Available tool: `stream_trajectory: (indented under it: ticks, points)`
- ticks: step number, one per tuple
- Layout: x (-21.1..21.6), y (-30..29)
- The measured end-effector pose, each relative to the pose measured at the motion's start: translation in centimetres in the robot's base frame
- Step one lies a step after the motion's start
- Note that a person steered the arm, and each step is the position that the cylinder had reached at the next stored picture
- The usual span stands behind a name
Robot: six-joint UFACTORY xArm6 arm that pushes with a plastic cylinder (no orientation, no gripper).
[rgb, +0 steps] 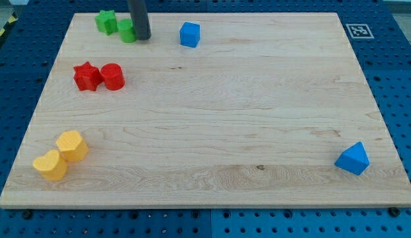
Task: Slide the blue cube closer to blue triangle
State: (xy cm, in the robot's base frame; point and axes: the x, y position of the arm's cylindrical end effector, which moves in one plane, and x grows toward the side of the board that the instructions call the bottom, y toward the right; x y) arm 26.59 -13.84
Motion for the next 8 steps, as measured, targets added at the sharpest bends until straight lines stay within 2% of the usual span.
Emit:
stream_trajectory:
  ticks: [2,3,4,6,8]
  points:
    - [-1.8,5.9]
    - [-1.0,8.6]
    - [1.2,11.8]
    - [8.8,18.5]
    - [9.9,25.6]
